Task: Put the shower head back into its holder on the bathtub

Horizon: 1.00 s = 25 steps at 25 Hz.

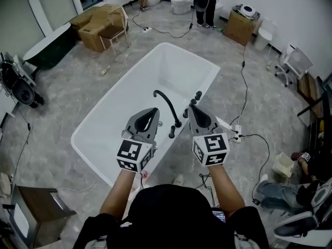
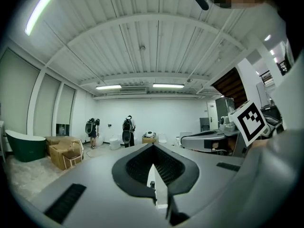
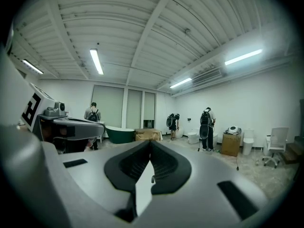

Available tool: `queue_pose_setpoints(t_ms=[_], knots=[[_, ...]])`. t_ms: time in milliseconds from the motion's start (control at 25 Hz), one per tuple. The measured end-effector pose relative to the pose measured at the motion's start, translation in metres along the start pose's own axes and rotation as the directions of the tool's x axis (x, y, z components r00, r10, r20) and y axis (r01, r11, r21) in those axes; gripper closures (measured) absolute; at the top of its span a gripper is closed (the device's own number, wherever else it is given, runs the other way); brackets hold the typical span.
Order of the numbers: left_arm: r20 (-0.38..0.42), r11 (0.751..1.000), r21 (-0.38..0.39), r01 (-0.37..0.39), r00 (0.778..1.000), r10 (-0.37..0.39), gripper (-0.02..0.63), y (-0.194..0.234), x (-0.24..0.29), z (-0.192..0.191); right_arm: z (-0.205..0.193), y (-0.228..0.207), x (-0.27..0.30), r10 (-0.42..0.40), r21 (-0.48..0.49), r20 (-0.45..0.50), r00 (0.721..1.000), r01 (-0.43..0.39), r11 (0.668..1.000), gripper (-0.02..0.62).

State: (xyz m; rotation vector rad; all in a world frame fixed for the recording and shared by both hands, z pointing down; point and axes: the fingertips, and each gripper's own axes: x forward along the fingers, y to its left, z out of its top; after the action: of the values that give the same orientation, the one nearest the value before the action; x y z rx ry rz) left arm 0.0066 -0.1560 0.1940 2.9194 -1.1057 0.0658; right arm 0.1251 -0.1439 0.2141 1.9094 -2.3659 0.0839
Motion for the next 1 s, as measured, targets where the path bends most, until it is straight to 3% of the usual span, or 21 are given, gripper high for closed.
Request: queue_pose_setpoints(t_ms=[320,1000], knots=[[0.041,1.000,0.009,0.007,0.999,-0.007,0.594,-0.009,-0.003,0.020,0.019,-0.003,-0.012,-0.011,-0.006,0.039,0.999,0.012,1.000,0.572],[0.051,1.000,0.015,0.011,0.999,-0.012,0.595,-0.029,-0.005,0.021,0.023,-0.003,-0.025,0.004,-0.021,0.067,0.998,-0.003,1.000,0.572]])
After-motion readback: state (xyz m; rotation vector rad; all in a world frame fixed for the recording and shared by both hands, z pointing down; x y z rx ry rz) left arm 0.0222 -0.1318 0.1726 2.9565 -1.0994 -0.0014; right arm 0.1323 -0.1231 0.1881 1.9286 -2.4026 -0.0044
